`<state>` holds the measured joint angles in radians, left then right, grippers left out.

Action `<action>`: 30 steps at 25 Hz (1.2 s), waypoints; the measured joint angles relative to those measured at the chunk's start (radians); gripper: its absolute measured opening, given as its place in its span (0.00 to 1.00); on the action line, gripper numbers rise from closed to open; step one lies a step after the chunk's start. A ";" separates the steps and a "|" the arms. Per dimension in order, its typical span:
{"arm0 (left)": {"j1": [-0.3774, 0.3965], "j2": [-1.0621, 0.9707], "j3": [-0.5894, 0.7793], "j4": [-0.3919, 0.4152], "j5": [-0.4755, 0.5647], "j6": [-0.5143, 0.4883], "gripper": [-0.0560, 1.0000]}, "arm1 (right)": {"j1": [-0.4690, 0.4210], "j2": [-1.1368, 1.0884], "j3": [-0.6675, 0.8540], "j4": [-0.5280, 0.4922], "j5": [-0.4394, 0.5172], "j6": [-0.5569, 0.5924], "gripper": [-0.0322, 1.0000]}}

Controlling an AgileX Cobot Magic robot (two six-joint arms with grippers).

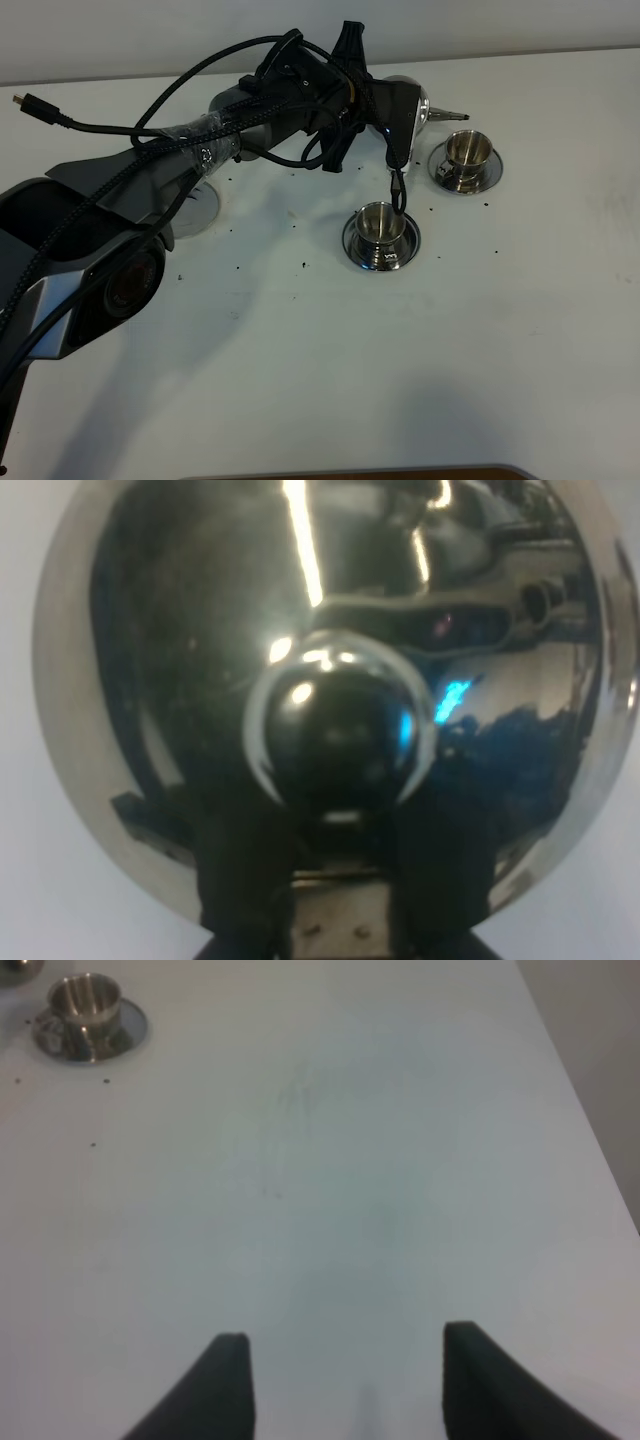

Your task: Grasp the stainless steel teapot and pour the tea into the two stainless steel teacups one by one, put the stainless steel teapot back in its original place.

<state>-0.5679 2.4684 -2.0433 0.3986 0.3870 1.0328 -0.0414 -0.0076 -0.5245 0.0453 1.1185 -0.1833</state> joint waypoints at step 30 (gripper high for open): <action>0.000 0.026 -0.046 0.103 -0.051 0.017 0.29 | 0.000 0.000 0.000 0.000 0.000 0.000 0.45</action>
<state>-0.5679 2.4940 -2.0897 0.5017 0.3363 1.0501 -0.0414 -0.0076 -0.5245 0.0453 1.1185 -0.1833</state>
